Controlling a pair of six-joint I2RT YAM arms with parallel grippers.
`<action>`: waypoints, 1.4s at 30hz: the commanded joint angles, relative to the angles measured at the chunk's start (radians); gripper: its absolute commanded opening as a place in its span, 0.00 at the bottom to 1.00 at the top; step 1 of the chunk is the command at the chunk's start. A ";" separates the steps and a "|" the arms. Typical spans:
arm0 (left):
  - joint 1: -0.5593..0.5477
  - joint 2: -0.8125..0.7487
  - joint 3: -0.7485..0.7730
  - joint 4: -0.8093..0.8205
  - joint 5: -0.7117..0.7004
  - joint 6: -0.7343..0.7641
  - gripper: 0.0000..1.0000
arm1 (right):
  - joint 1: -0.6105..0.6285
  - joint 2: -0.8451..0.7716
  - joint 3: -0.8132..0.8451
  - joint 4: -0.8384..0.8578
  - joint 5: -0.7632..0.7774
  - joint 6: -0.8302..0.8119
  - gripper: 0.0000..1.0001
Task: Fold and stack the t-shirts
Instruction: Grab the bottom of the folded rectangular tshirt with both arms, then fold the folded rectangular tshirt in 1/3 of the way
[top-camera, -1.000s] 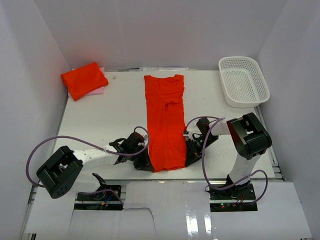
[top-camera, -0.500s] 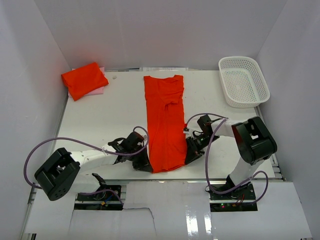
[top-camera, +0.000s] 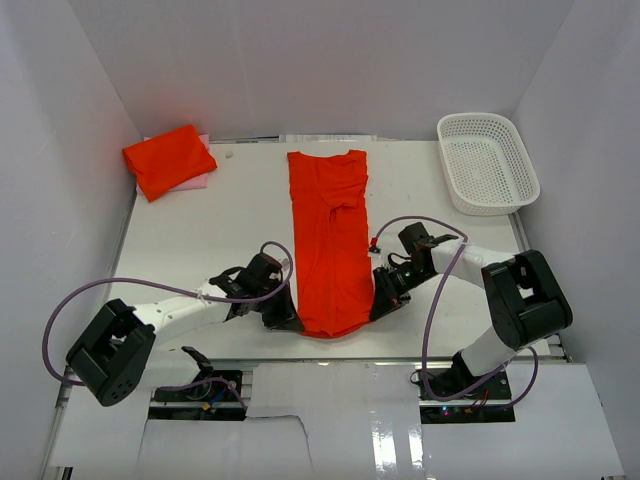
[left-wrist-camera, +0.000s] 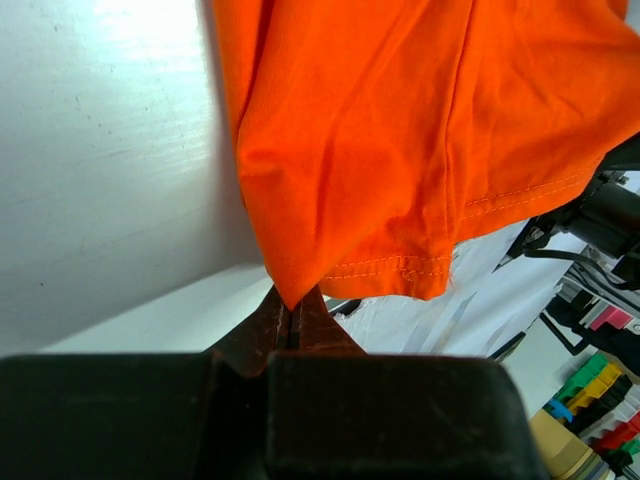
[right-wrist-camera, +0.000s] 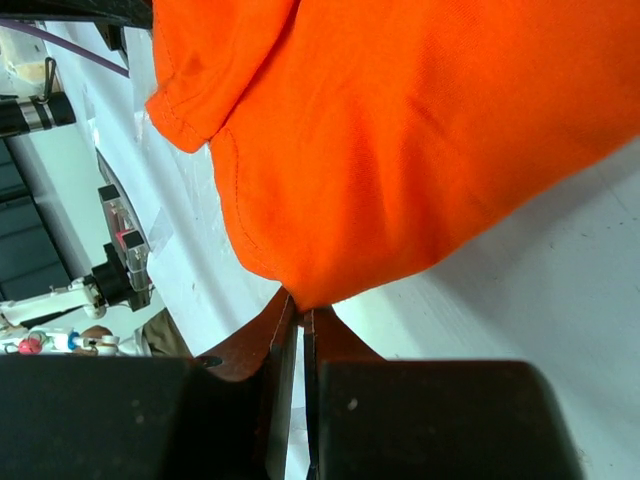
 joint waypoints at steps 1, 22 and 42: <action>0.020 -0.032 0.043 0.023 0.000 0.030 0.00 | -0.009 -0.026 0.012 0.002 -0.005 -0.017 0.08; 0.066 -0.008 0.187 -0.016 0.048 0.019 0.00 | -0.095 0.061 0.216 -0.084 -0.143 0.030 0.08; 0.167 0.173 0.377 -0.034 0.054 0.125 0.00 | -0.115 0.129 0.328 -0.090 -0.114 0.011 0.08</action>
